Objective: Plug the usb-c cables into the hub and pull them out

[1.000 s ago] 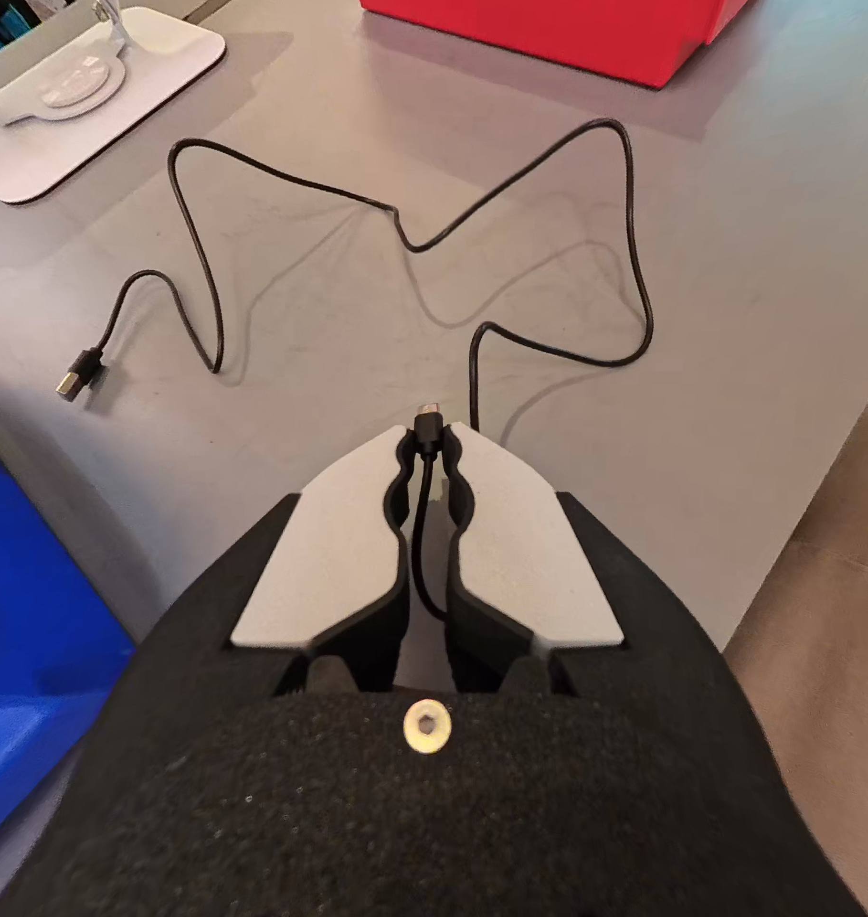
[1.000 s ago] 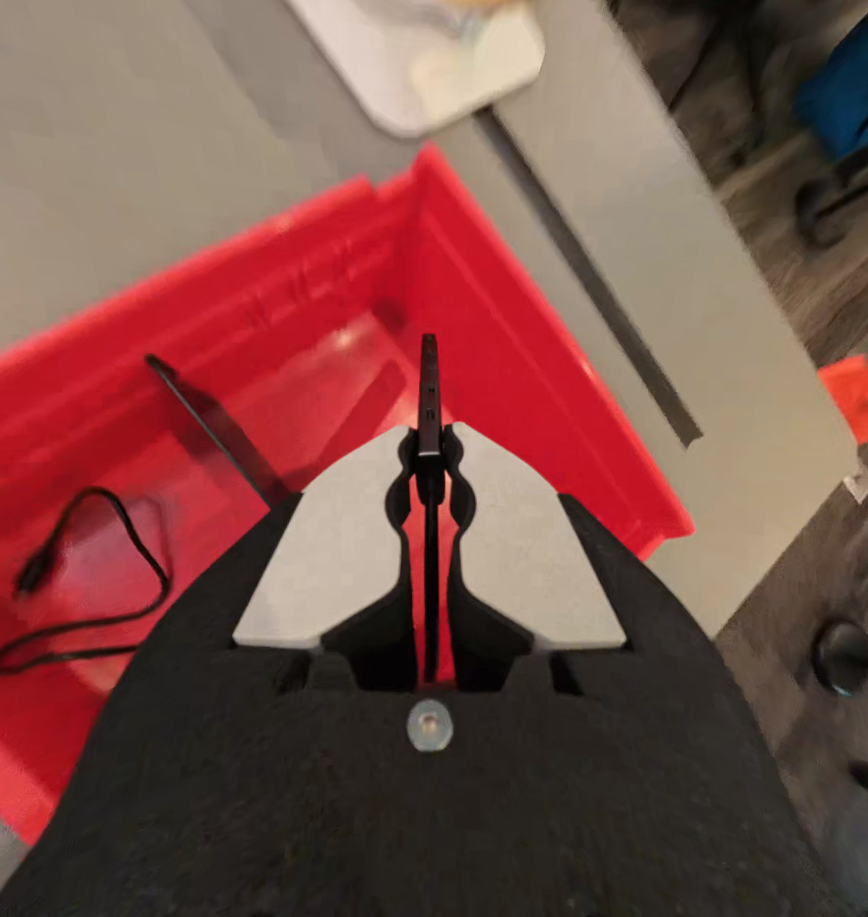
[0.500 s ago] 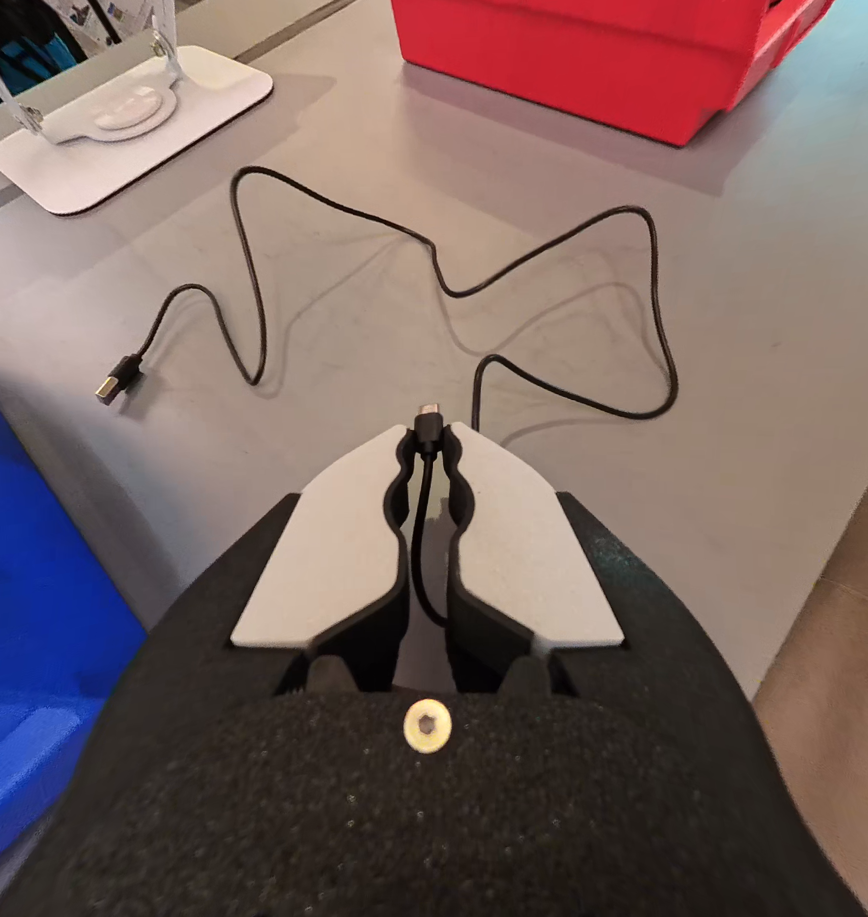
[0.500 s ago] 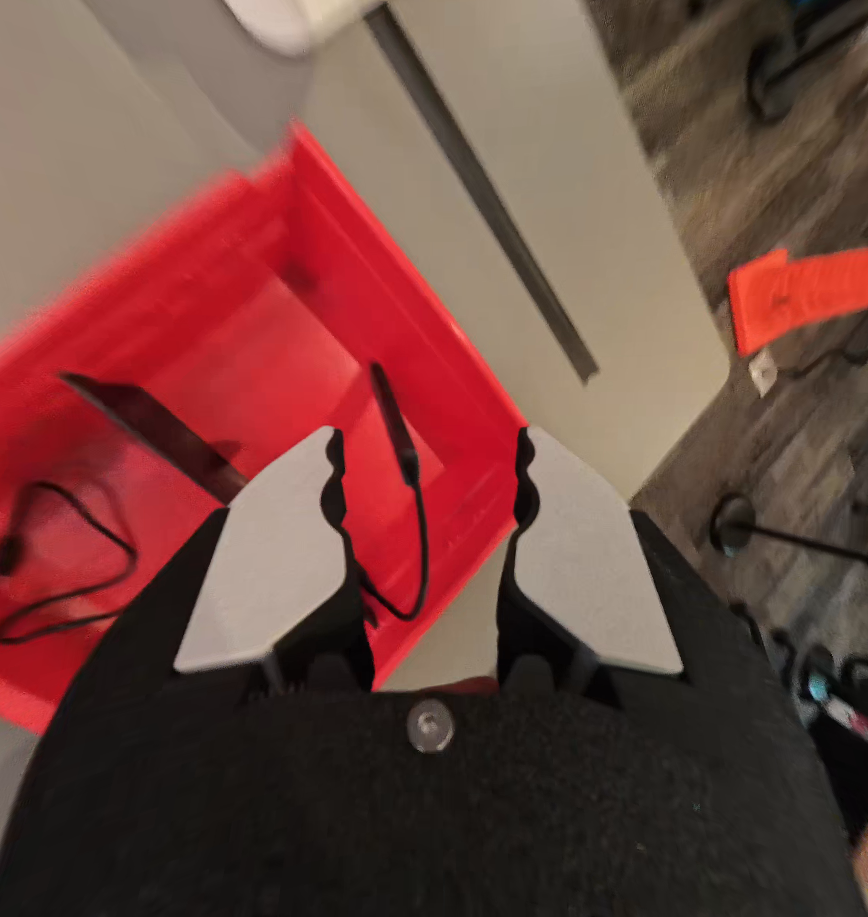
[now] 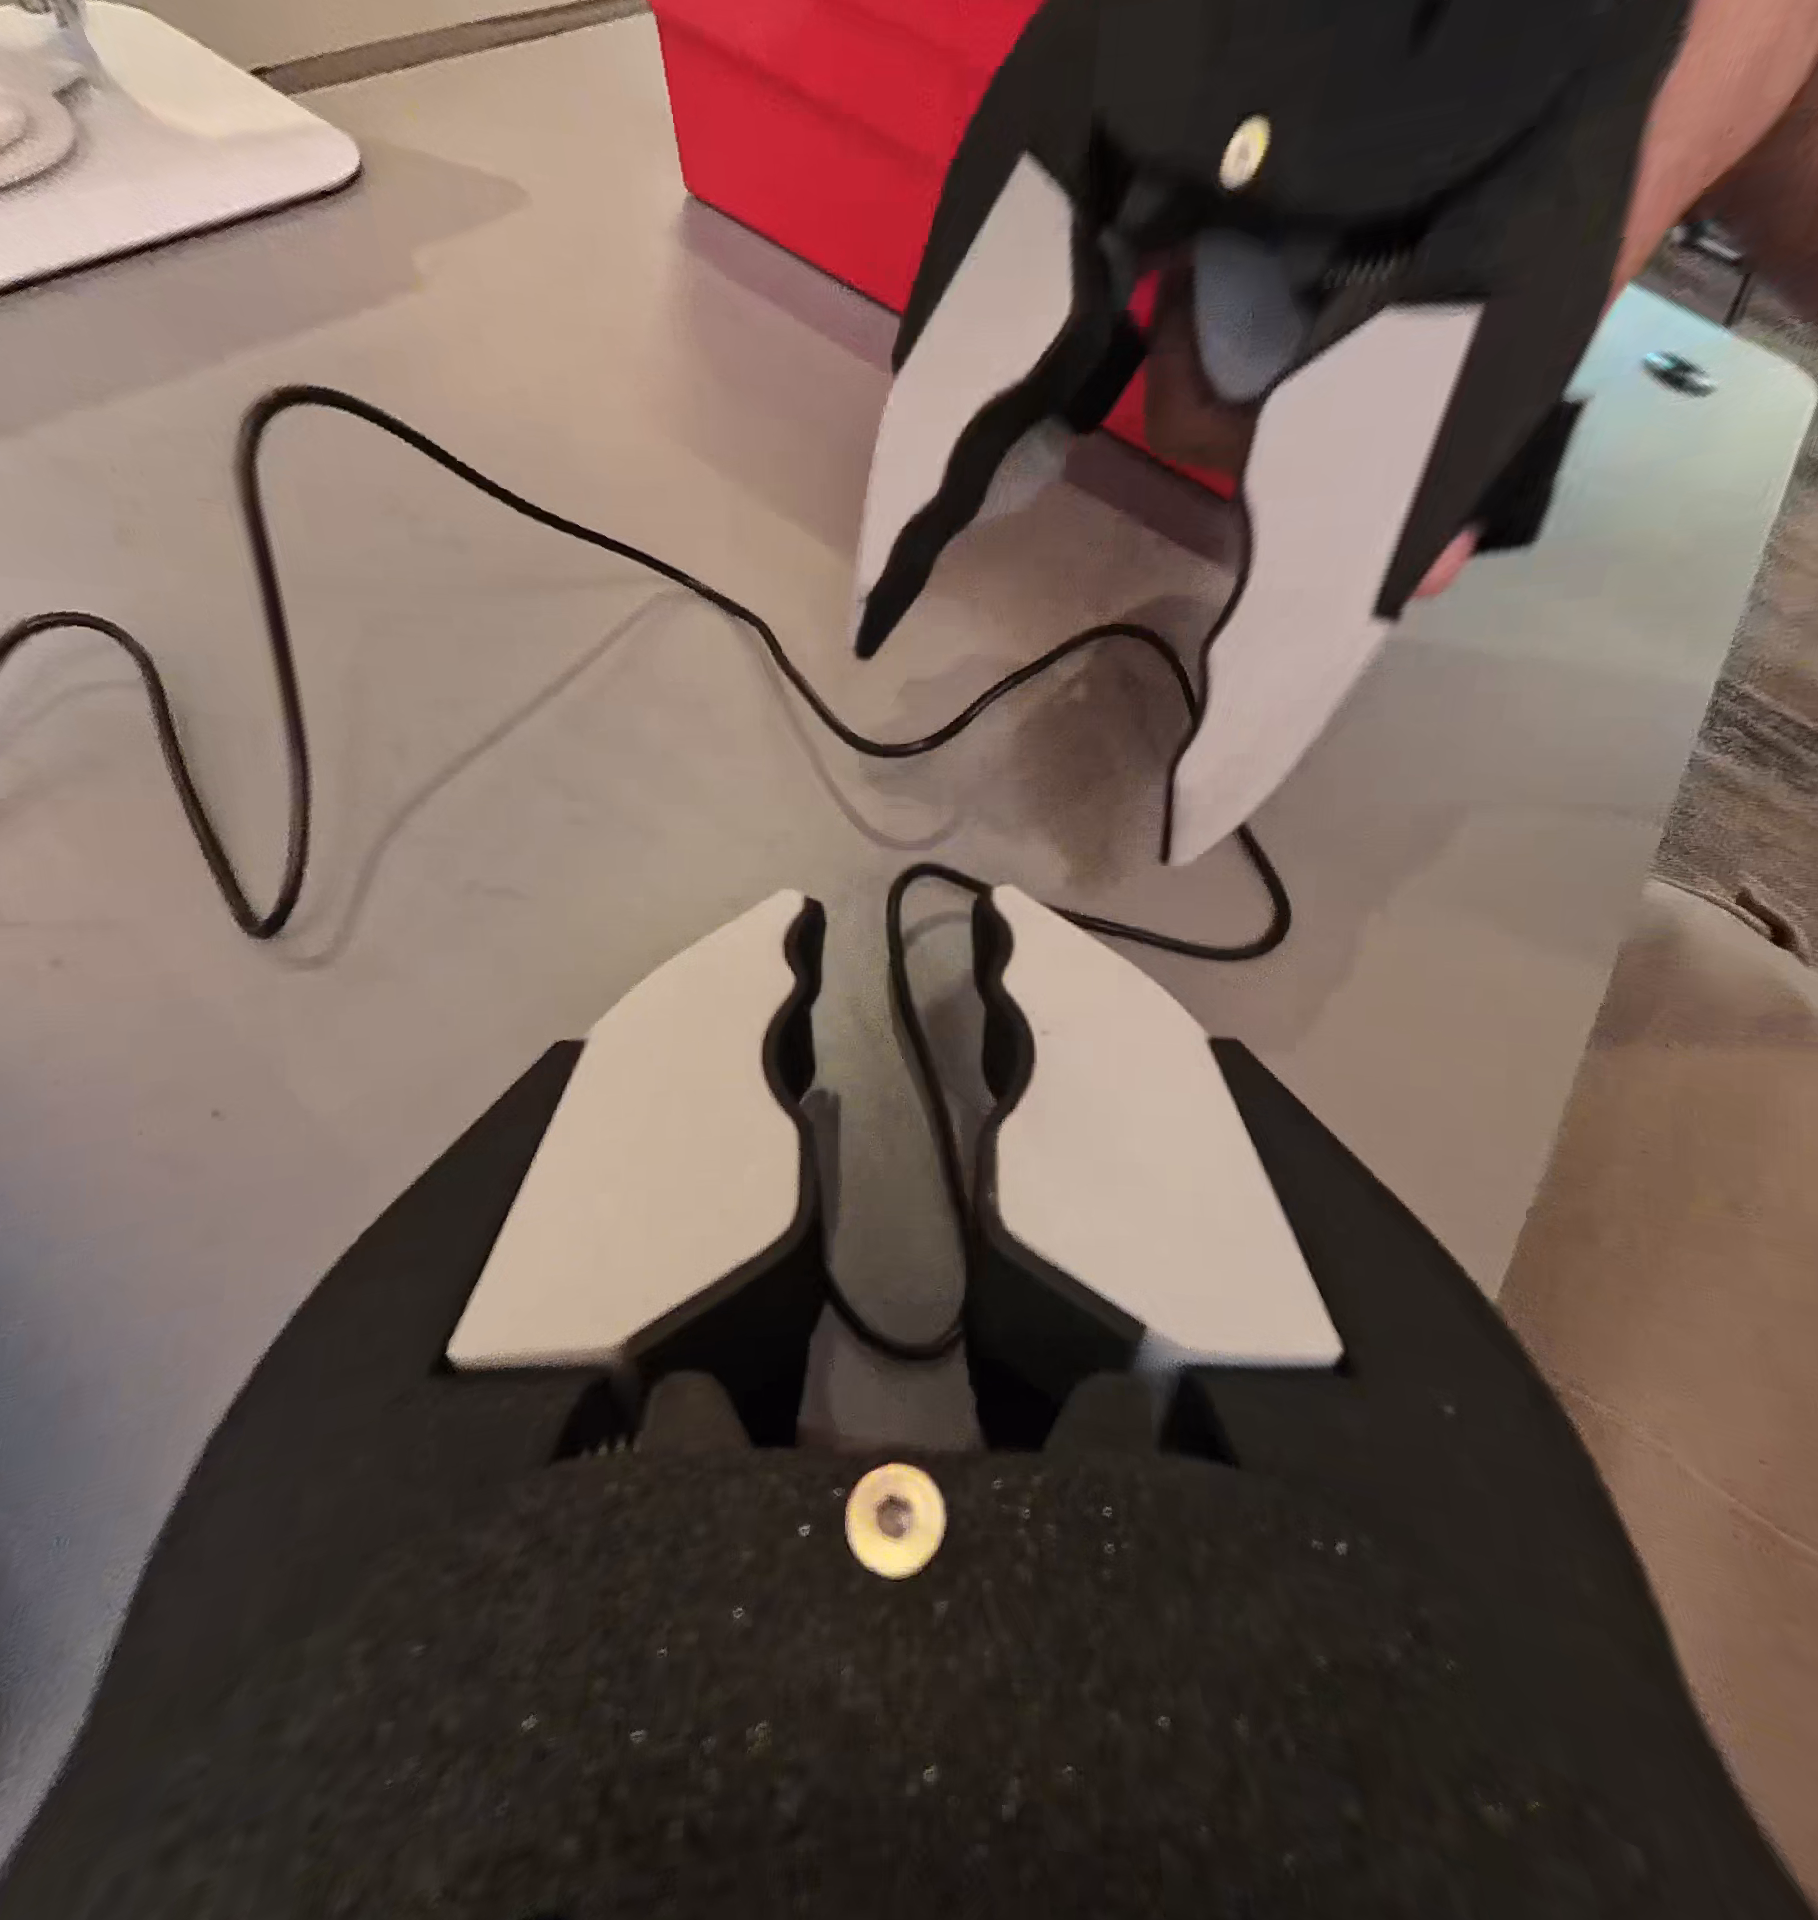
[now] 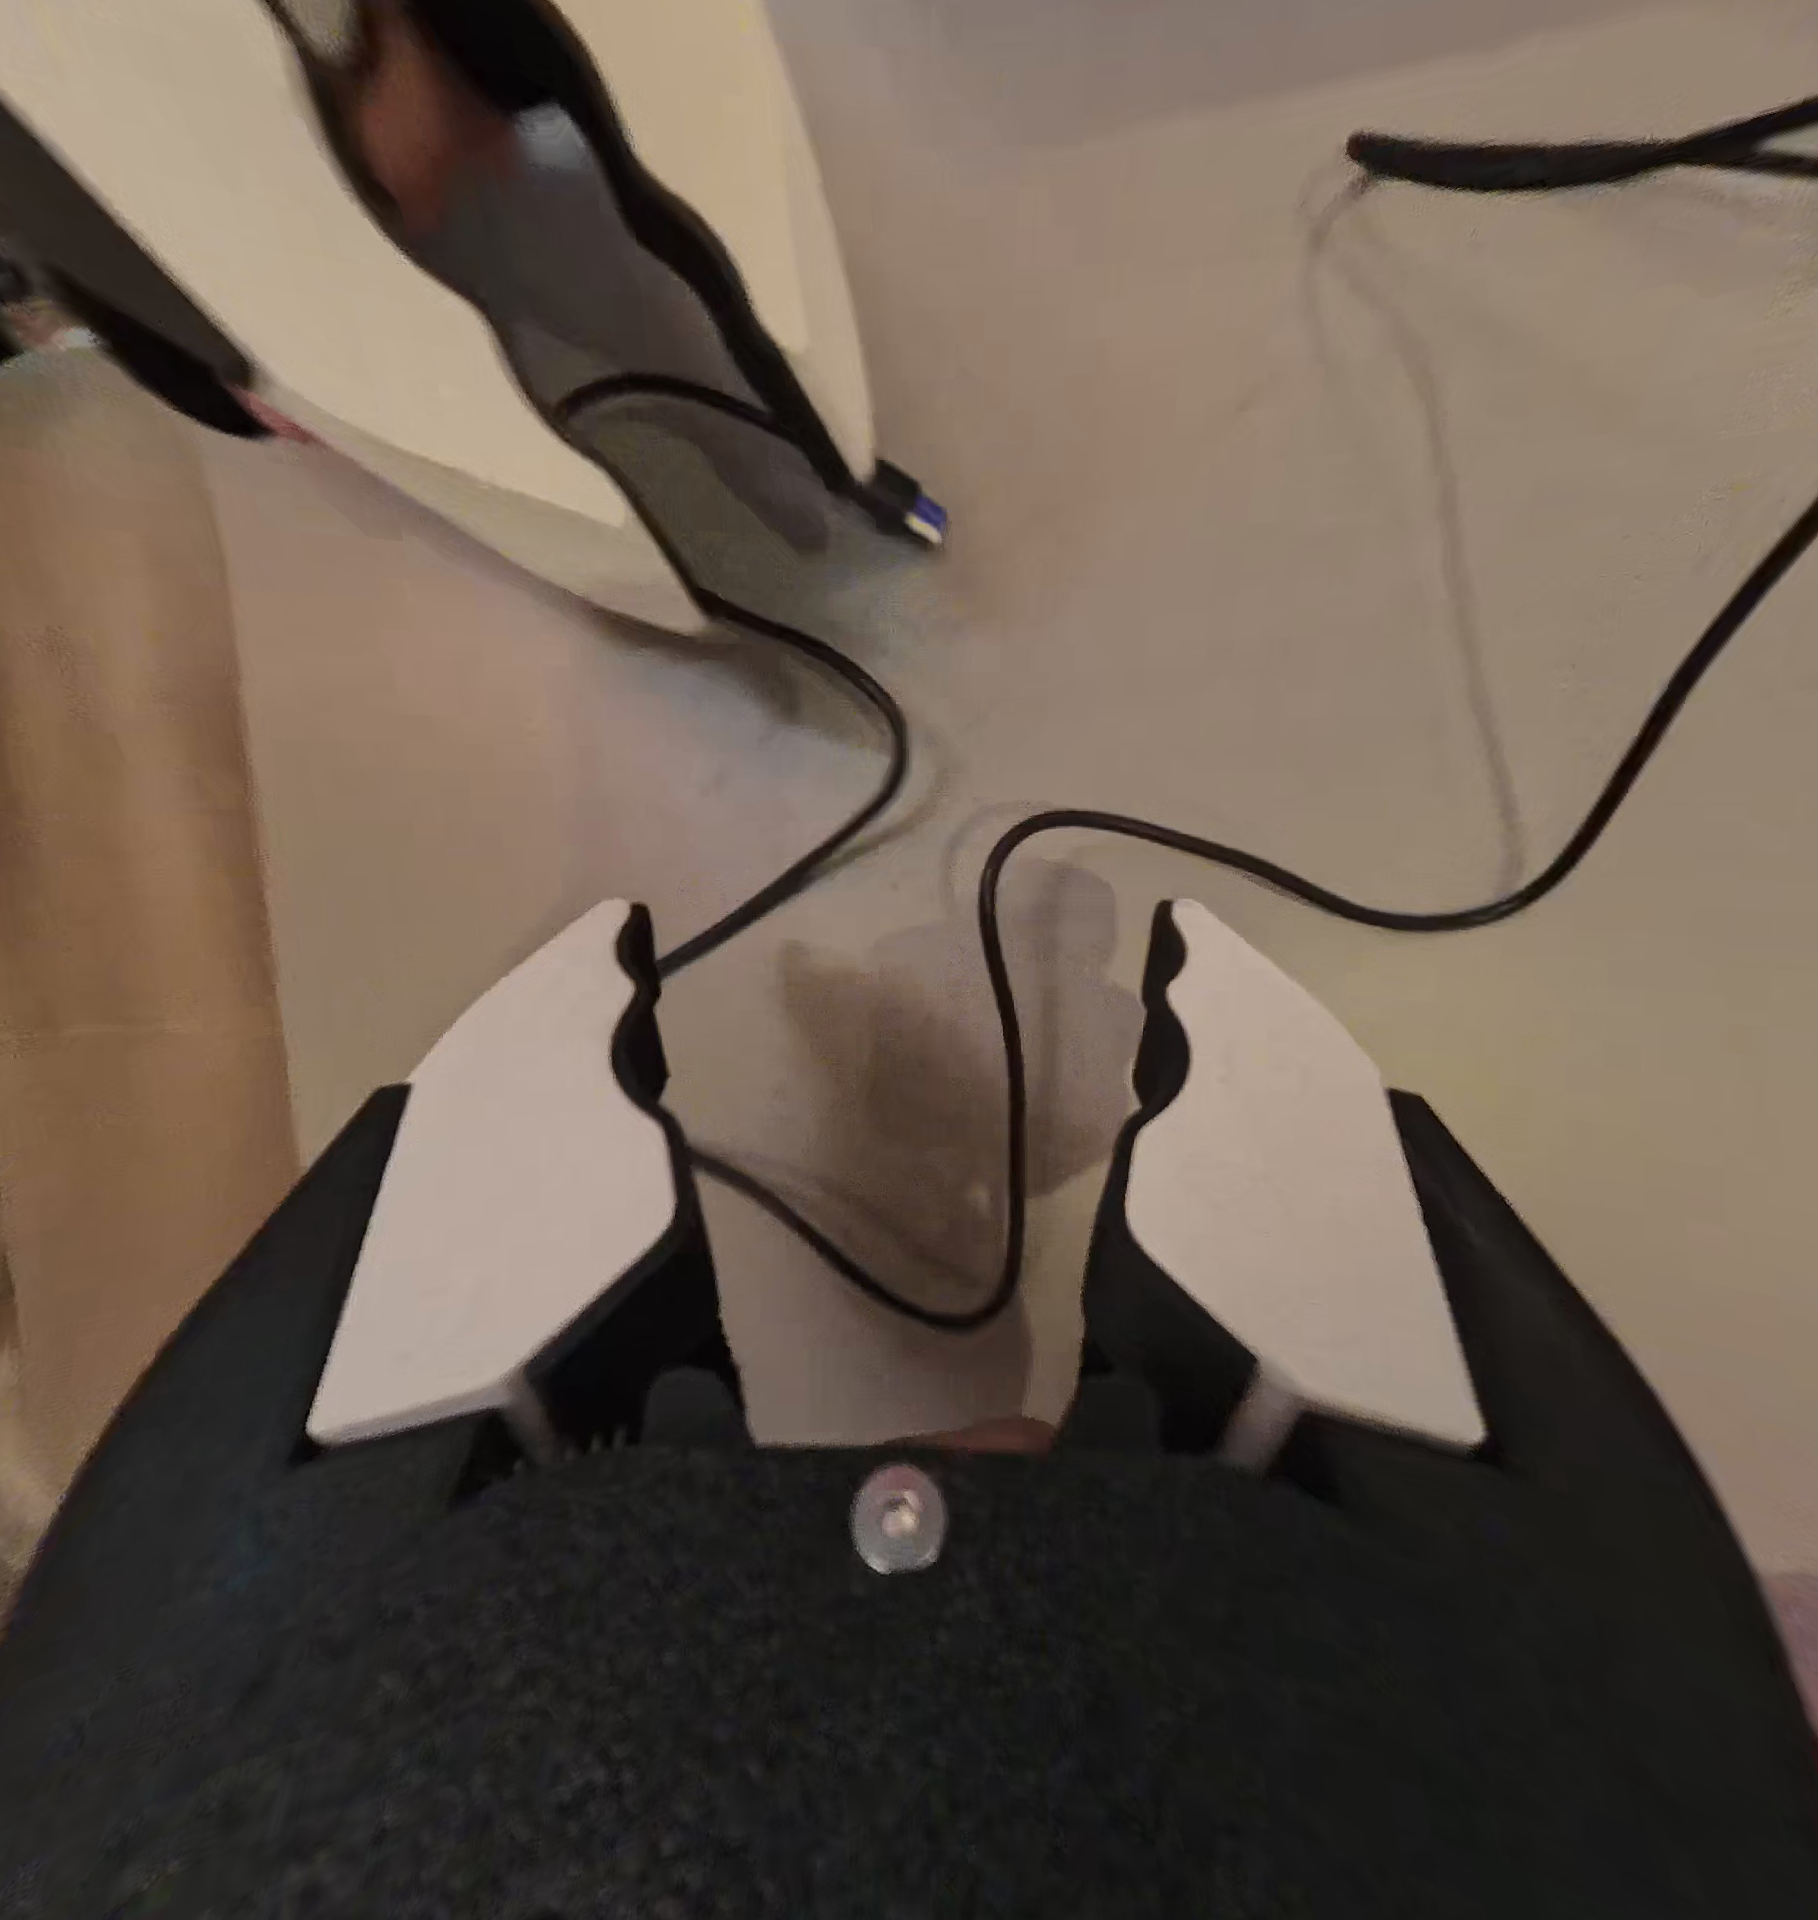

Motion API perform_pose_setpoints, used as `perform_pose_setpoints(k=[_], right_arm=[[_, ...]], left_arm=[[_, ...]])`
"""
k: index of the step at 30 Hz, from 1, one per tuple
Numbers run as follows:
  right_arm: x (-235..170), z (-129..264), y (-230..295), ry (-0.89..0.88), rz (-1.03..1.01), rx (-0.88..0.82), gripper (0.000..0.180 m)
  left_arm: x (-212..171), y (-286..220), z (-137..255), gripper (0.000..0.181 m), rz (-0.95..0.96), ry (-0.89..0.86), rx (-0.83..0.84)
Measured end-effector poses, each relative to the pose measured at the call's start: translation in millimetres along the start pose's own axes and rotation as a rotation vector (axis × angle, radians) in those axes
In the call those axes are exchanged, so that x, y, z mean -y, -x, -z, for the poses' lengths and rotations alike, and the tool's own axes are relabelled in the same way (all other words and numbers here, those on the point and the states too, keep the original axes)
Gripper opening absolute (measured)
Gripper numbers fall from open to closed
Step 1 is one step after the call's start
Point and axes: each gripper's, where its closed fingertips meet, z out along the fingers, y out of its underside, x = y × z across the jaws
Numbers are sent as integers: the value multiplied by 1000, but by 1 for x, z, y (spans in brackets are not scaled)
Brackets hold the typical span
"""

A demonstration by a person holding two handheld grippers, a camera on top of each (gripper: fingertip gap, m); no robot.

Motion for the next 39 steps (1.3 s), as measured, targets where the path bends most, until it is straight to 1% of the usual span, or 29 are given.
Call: perform_pose_setpoints(k=[1, 3, 6, 8, 9, 11, 12, 14, 15, 17, 20, 22, 24, 25, 27, 28, 30, 33, 34, 35, 36, 39], right_arm=[[0, -5, -4, -8, -15, -31, 93], [1, -12, -13, -13, -38, -108, 93], [-6, -21, -15, 31, -34, -195, 81], [-4, -25, -10, 23, -35, -213, 73], [-2, -25, -8, 13, -38, -226, 52], [-1, -24, -14, 11, -15, -312, 16], [-2, -23, -15, 9, -5, -342, 10], [-4, -21, -15, 23, -7, -371, 4], [-5, -16, -16, 34, 10, -408, 3], [-1, 8, -22, 49, 75, -528, 3], [18, 67, -24, 42, 168, -723, 2], [32, 109, -16, 21, 210, -803, 1], [46, 136, 3, -12, 274, -774, 2], [53, 141, 17, -34, 331, -711, 2], [62, 139, 44, -53, 430, -559, 1], [60, 134, 48, -26, 440, -498, 2], [51, 114, 47, 75, 442, -374, 2], [47, 68, 43, 124, 443, -170, 2], [48, 51, 37, 141, 442, -138, 2], [46, 34, 31, 168, 443, -118, 2], [44, 17, 24, 205, 453, -111, 7], [47, -22, 1, 239, 529, -166, 22]], left_arm=[[1, 2, 6, 27, -2, -16, 1], [2, 7, 19, 27, -13, -53, 9], [-2, 18, 36, 27, -22, -80, 42], [-5, 24, 45, 27, -8, -95, 69], [-6, 26, 47, 27, 2, -100, 72], [-5, 31, 50, 27, 21, -110, 85], [-5, 32, 50, 27, 24, -112, 87], [-5, 34, 51, 25, 24, -113, 95], [-6, 35, 51, 25, 23, -111, 97], [-7, 39, 52, 23, 19, -104, 117], [-7, 42, 54, 21, 11, -106, 138], [-6, 45, 55, 20, 16, -108, 145], [-5, 47, 53, 19, 28, -109, 143], [-5, 46, 52, 19, 34, -109, 133], [-5, 45, 51, 18, 46, -110, 117], [-4, 45, 50, 18, 48, -109, 110], [-4, 44, 47, 18, 49, -103, 101], [-4, 43, 44, 17, 37, -93, 90], [-4, 43, 43, 16, 31, -91, 93], [-5, 44, 43, 16, 25, -87, 98], [-5, 45, 43, 16, 19, -85, 107], [-5, 50, 47, 16, 18, -89, 119]])
